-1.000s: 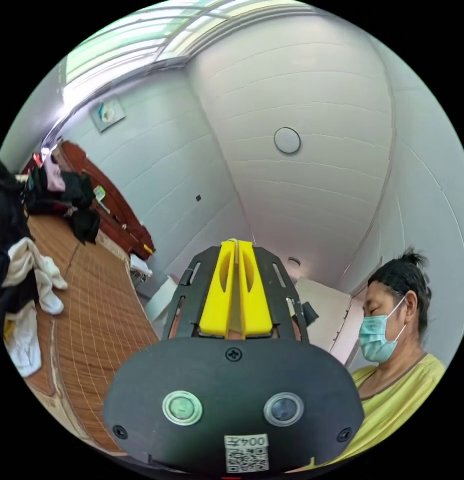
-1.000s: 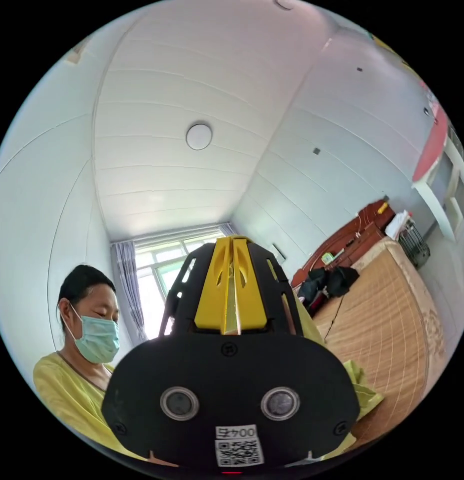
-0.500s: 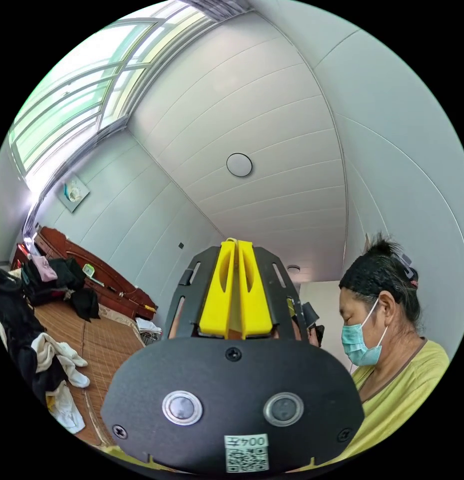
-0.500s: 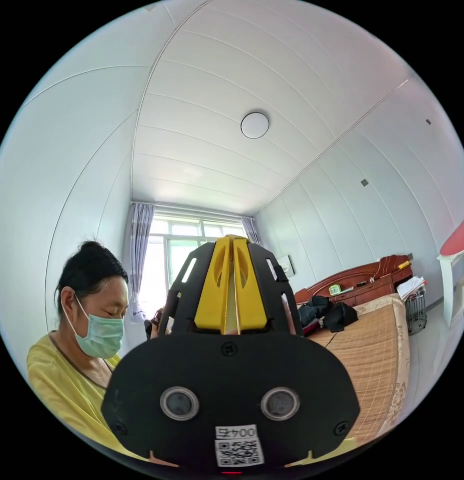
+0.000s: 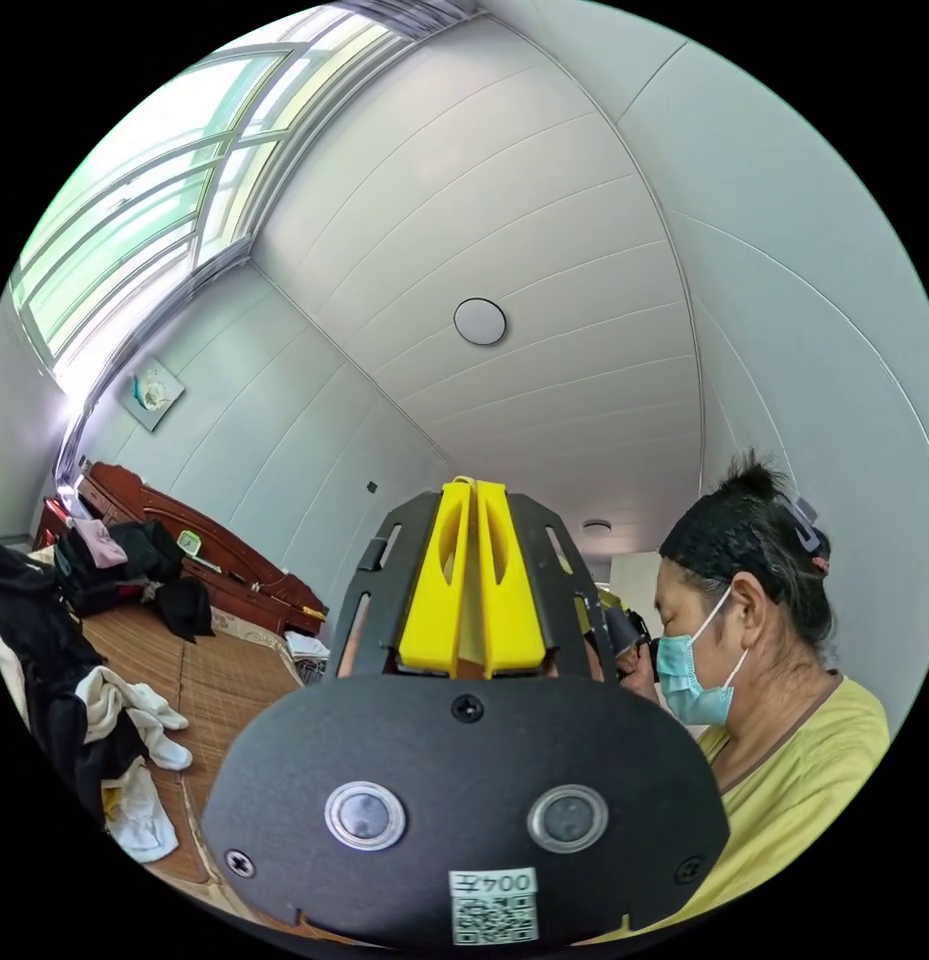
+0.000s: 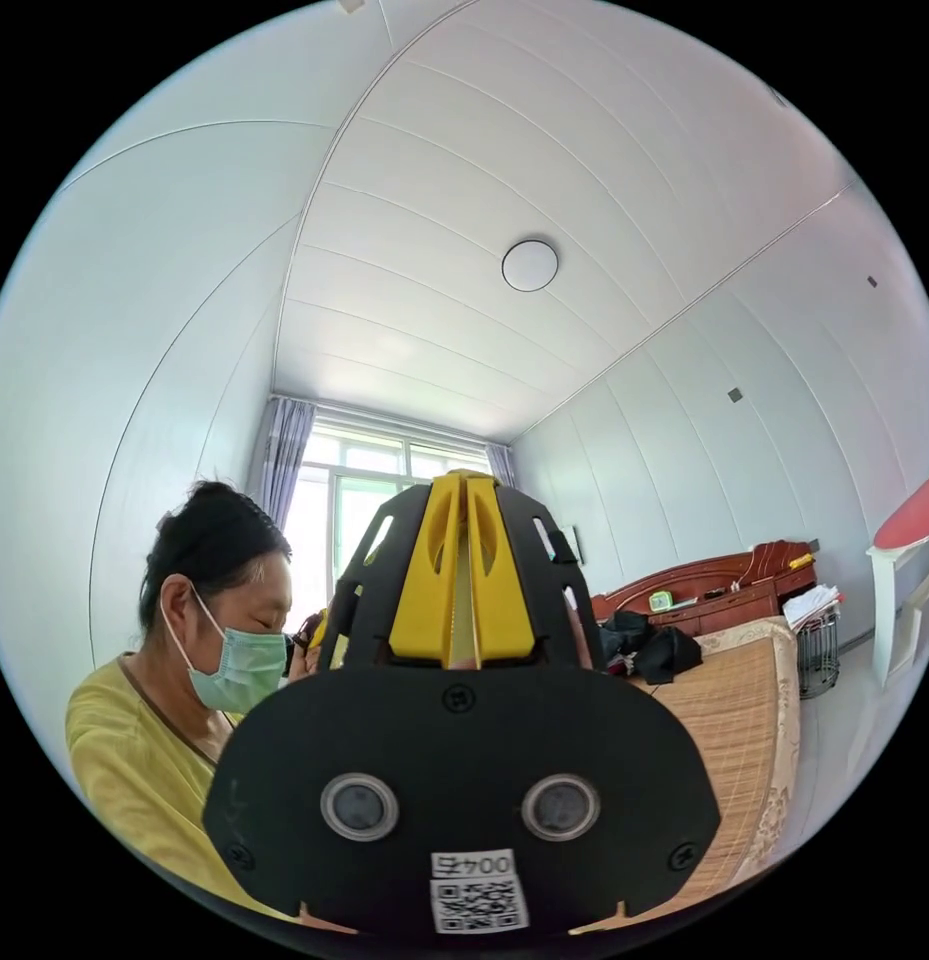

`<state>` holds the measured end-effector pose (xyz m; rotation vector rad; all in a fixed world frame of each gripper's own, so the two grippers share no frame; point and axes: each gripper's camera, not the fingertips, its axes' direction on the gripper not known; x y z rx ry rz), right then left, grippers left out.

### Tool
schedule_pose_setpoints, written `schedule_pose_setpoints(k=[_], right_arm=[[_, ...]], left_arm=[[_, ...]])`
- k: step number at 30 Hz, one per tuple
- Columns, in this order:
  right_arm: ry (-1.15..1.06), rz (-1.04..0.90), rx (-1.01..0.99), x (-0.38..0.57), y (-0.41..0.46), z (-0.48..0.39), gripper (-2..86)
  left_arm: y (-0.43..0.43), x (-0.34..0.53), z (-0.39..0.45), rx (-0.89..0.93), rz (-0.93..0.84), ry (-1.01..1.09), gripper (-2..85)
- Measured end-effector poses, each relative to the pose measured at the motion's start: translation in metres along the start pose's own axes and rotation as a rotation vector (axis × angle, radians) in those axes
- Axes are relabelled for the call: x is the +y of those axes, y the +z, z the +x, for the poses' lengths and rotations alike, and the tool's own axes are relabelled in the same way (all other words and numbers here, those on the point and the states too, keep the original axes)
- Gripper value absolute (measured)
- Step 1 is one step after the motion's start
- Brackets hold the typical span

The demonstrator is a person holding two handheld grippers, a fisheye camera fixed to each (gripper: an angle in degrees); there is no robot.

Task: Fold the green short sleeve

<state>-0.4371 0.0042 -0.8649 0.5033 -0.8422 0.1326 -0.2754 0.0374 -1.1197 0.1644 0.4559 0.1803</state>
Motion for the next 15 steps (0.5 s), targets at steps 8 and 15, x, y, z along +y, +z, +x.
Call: schedule_pose_setpoints(k=[8, 15], right_arm=[[0.249, -0.208, 0.184, 0.082, 0.081, 0.136, -0.7], [0.616, -0.348, 0.391, 0.153, 0.228, 0.365, -0.7]], left_arm=[[0.133, 0.055, -0.167, -0.198, -0.248, -0.323, 1.4], [0.351, 0.046, -0.348, -0.323, -0.488, -0.461, 1.4]])
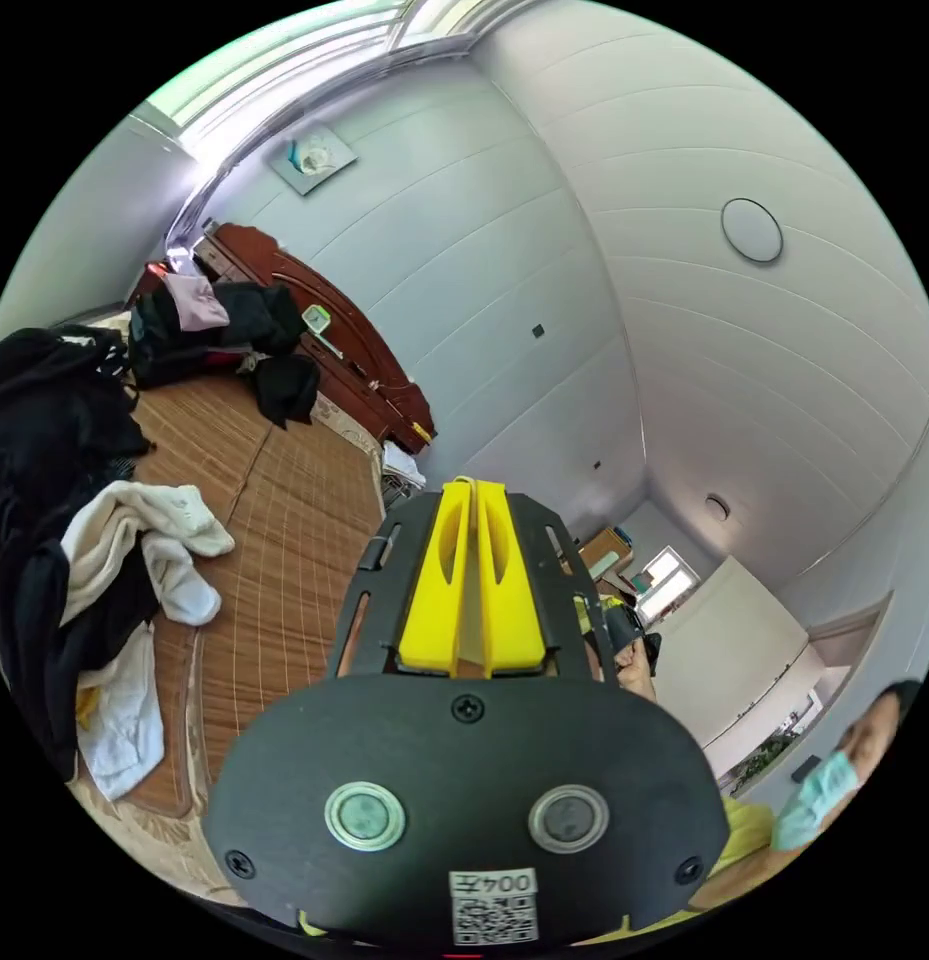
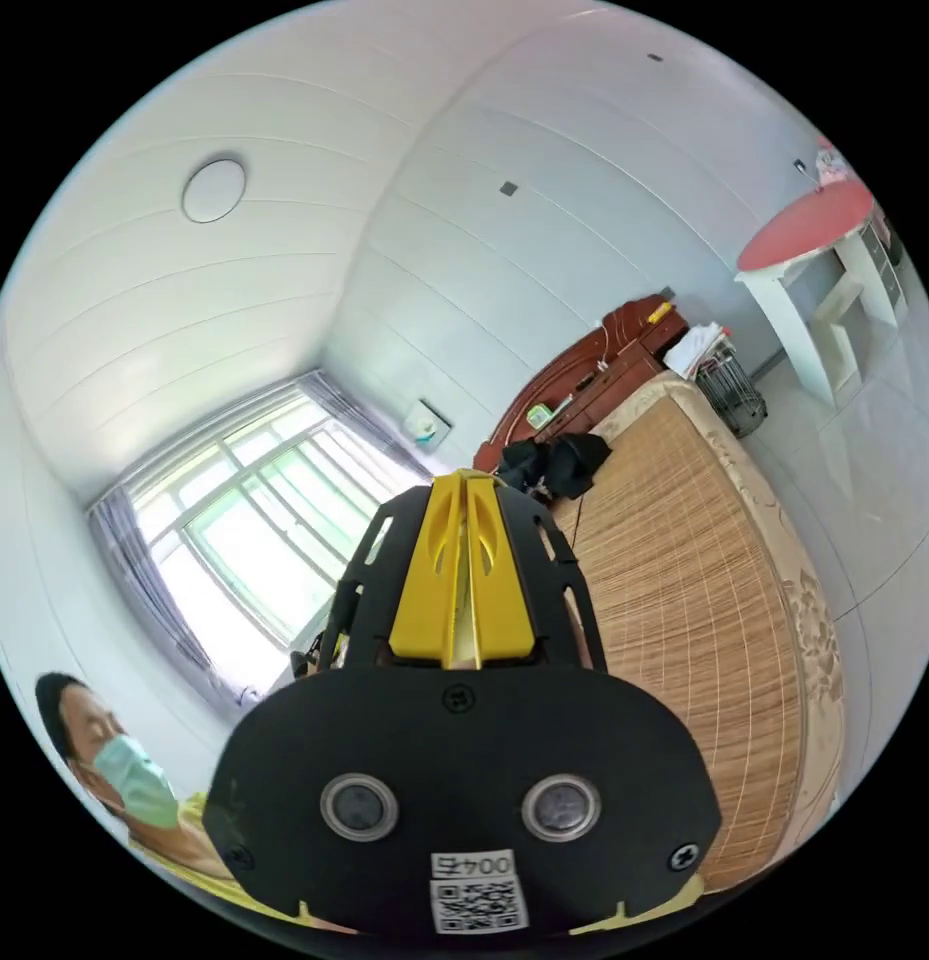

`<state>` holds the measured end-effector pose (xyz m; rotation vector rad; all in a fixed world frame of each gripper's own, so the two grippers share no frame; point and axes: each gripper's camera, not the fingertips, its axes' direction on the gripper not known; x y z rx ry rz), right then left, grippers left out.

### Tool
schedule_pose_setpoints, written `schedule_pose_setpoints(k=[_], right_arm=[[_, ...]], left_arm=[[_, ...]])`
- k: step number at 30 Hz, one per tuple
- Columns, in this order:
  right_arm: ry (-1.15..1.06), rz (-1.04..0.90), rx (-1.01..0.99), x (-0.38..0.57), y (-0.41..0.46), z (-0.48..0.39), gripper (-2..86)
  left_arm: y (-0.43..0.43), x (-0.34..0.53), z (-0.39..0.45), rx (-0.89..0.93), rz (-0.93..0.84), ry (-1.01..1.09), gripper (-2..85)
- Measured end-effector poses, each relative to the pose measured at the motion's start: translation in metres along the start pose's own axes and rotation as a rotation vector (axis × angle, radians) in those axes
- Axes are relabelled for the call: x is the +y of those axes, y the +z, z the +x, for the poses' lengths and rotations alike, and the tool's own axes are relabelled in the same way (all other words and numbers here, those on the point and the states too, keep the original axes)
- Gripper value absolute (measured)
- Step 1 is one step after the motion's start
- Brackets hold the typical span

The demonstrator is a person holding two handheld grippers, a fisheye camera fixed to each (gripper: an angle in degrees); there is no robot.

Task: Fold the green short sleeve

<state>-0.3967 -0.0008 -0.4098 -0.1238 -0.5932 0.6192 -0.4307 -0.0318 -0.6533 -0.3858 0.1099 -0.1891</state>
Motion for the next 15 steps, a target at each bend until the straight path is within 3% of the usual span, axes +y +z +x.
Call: schedule_pose_setpoints(k=[3, 7, 11, 15], right_arm=[[-0.032, 0.050, 0.035, -0.059, 0.047, -0.037, -0.7], [-0.259, 0.132, 0.037, -0.116, 0.066, -0.140, -0.6], [-0.343, 0.131, 0.004, -0.122, 0.074, -0.168, -0.6], [-0.342, 0.026, -0.006, -0.087, 0.094, -0.131, -0.6]], left_arm=[[0.030, -0.066, 0.043, -0.088, 0.054, 0.113, 1.3], [0.032, -0.133, 0.118, -0.119, 0.187, 0.323, 1.2], [0.030, -0.139, 0.108, -0.021, 0.211, 0.382, 1.2], [0.051, -0.110, 0.047, 0.017, 0.108, 0.380, 1.1]])
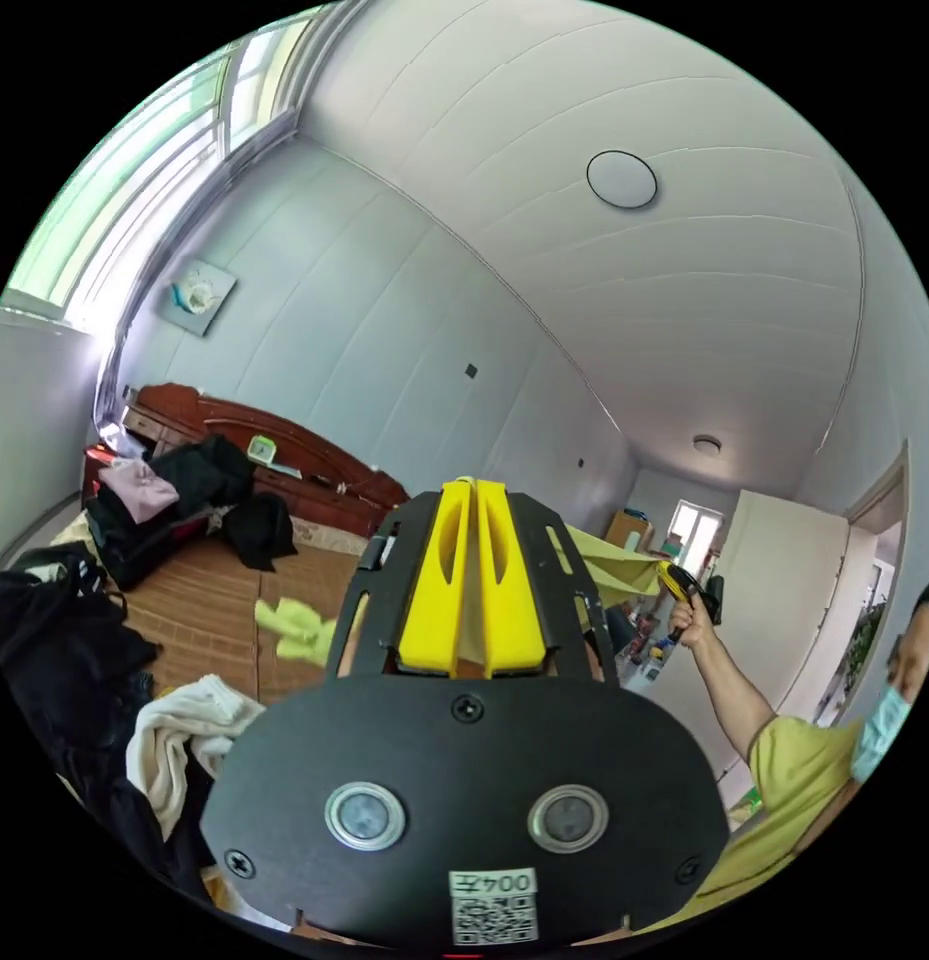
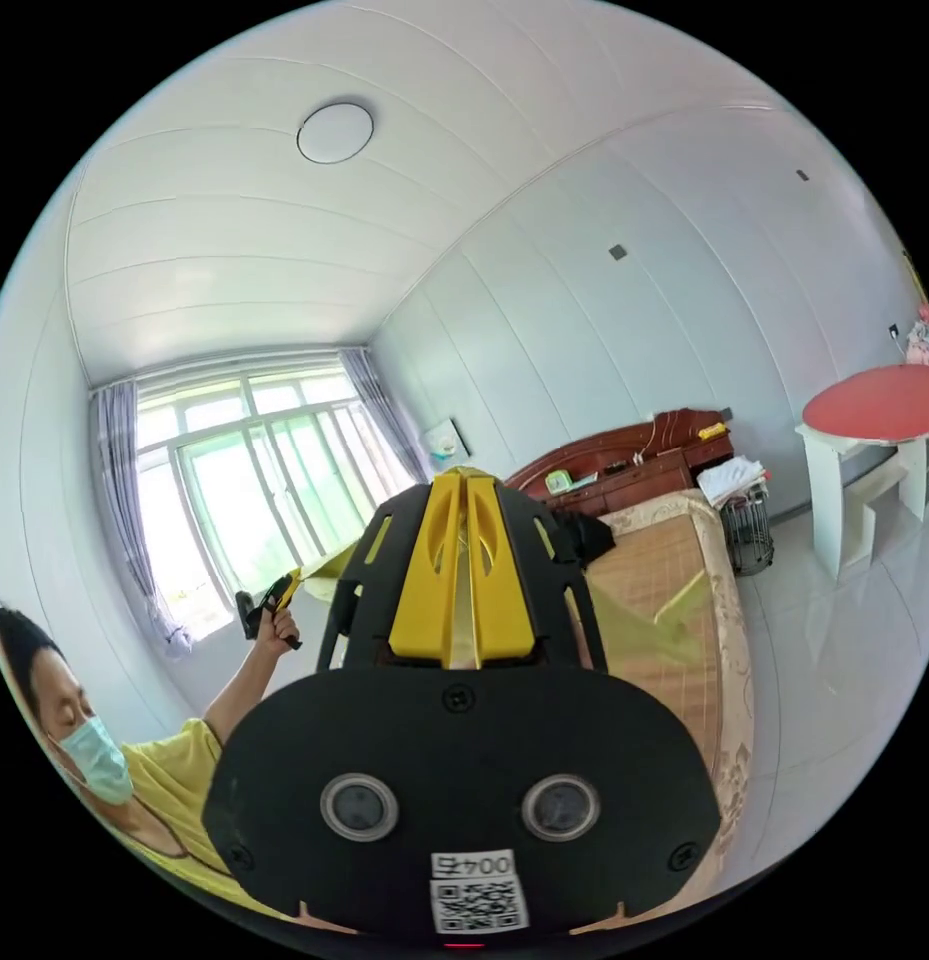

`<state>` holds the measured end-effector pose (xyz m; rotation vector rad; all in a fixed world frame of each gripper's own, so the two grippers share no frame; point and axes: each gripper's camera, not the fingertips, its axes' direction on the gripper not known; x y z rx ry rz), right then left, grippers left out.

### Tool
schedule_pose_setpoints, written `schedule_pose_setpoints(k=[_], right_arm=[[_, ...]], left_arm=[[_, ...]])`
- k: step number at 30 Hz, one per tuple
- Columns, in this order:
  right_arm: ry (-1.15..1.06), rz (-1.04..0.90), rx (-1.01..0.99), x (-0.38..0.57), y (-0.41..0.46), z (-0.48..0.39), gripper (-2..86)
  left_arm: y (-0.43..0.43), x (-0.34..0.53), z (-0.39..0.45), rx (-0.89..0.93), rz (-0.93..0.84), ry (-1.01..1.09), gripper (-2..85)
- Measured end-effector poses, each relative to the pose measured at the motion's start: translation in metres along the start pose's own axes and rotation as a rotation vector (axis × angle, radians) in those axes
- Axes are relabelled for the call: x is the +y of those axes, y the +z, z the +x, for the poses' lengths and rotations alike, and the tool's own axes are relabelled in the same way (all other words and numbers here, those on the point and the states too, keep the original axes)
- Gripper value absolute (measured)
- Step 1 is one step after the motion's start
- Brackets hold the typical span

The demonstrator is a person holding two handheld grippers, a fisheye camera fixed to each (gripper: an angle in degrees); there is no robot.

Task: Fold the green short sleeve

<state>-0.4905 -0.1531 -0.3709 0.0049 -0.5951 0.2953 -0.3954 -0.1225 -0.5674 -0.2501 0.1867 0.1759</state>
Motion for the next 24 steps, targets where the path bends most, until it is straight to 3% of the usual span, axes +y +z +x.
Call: schedule_pose_setpoints(k=[7, 14, 19, 24], right_arm=[[0.245, -0.241, 0.057, 0.195, 0.051, 0.120, -0.6], [0.497, -0.488, 0.247, 0.400, 0.093, 0.208, -0.6], [0.600, -0.633, 0.328, 0.488, 0.106, 0.214, -0.4], [0.669, -0.621, 0.315, 0.514, 0.093, 0.189, -0.4]], left_arm=[[0.058, 0.201, -0.138, -0.029, -0.372, -0.263, 1.1], [0.075, 0.397, -0.216, -0.237, -0.714, -0.486, 1.0], [0.074, 0.434, -0.227, -0.366, -0.853, -0.514, 1.0], [0.061, 0.420, -0.232, -0.372, -0.819, -0.553, 0.9]])
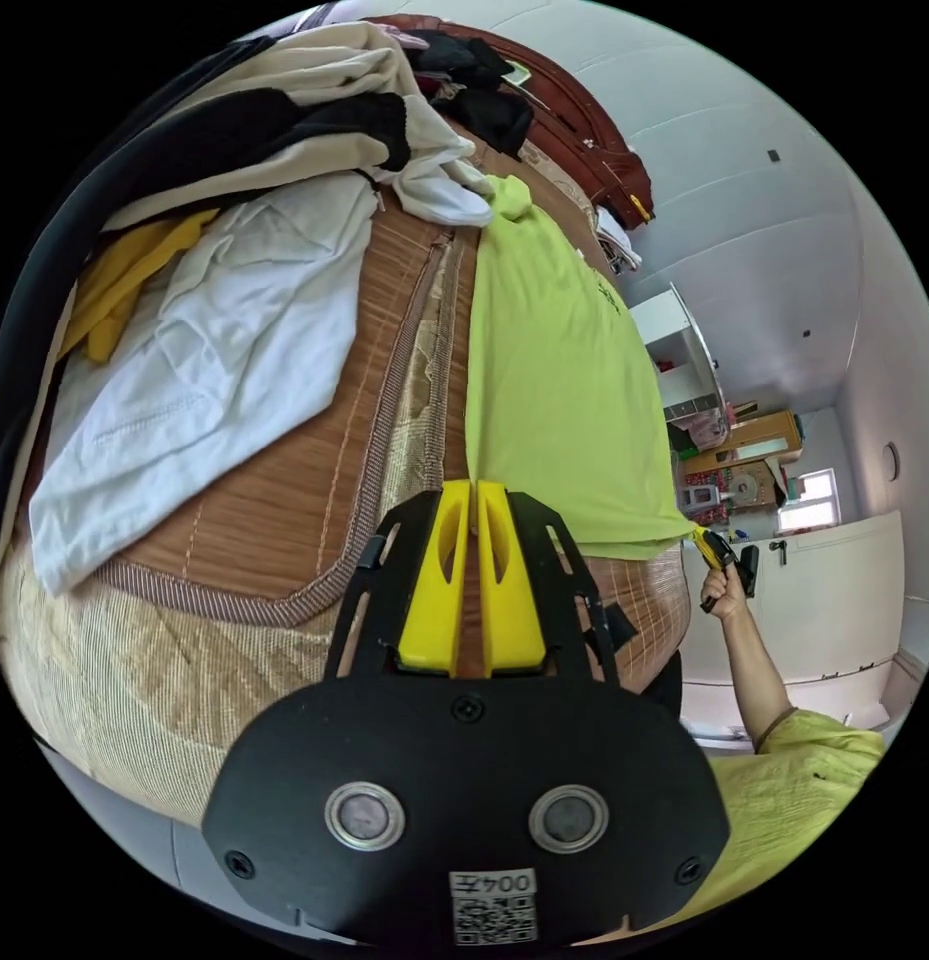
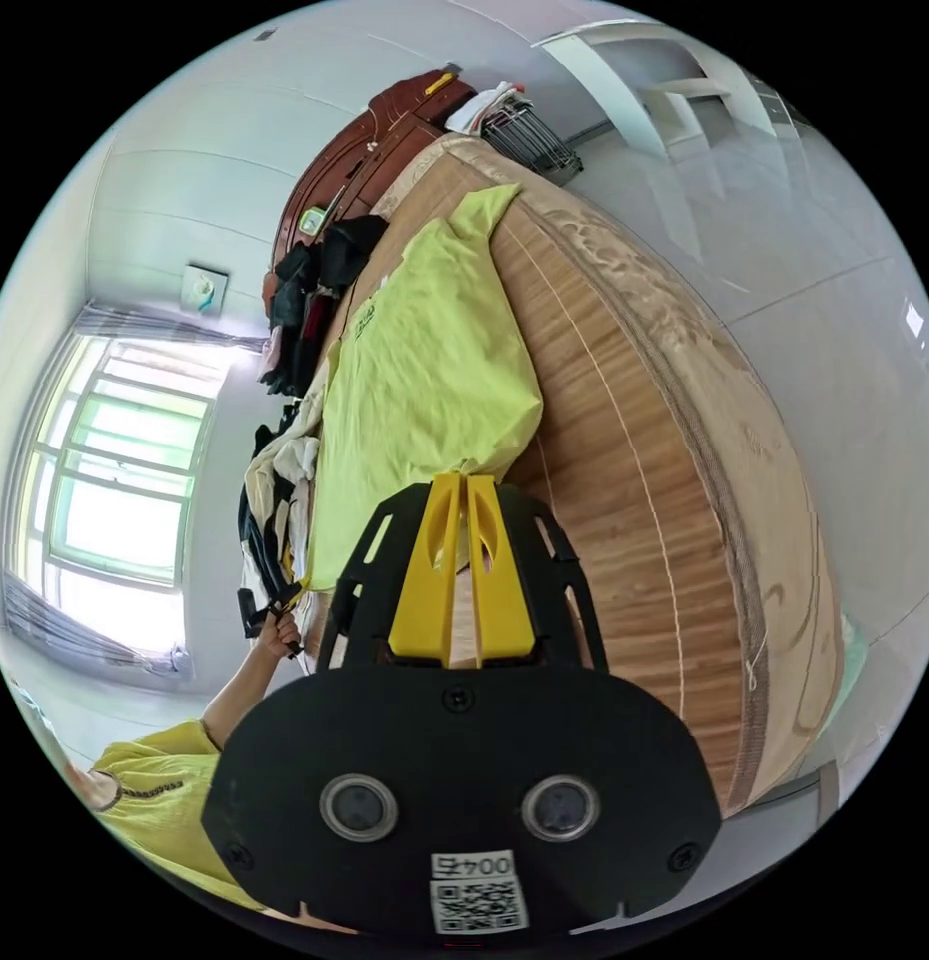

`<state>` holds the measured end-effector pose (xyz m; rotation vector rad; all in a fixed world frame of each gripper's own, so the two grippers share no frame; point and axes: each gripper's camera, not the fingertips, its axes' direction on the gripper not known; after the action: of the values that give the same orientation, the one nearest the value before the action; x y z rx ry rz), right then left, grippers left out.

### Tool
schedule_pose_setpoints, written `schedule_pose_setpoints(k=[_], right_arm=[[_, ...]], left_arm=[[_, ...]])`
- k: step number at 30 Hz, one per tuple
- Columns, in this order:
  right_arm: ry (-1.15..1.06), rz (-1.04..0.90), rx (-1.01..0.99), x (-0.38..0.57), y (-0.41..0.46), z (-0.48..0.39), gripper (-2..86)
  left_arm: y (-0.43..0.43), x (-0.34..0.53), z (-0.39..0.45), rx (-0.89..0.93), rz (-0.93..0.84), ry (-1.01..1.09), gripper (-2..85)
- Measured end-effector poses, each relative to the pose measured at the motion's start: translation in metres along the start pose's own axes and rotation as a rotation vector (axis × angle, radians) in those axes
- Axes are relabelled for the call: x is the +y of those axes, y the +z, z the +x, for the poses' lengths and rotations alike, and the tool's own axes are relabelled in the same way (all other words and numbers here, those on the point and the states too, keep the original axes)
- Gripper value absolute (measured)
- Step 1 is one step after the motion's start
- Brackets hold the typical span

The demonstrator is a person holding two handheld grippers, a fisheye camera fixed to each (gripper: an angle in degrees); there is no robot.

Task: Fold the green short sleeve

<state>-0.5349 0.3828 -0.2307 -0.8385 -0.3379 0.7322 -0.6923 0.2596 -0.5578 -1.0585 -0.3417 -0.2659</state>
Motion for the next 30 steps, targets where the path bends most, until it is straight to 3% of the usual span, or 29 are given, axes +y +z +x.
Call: schedule_pose_setpoints(k=[6, 17, 26, 30], right_arm=[[0.057, 0.016, -0.055, 0.036, -0.020, -0.003, -0.4], [-0.079, -0.056, -0.002, 0.097, -0.088, -0.052, -0.3], [-0.052, -0.069, -0.006, 0.154, -0.136, -0.039, 0.1], [0.050, 0.060, -0.105, 0.159, -0.153, -0.033, 2.0]], left_arm=[[-0.023, -0.007, 0.004, -0.029, -0.037, 0.030, 1.0], [-0.068, 0.018, 0.002, -0.079, -0.174, 0.170, 0.9], [-0.095, 0.054, -0.021, -0.070, -0.074, 0.194, 1.0], [-0.097, 0.056, -0.018, -0.095, -0.043, 0.203, 0.9]])
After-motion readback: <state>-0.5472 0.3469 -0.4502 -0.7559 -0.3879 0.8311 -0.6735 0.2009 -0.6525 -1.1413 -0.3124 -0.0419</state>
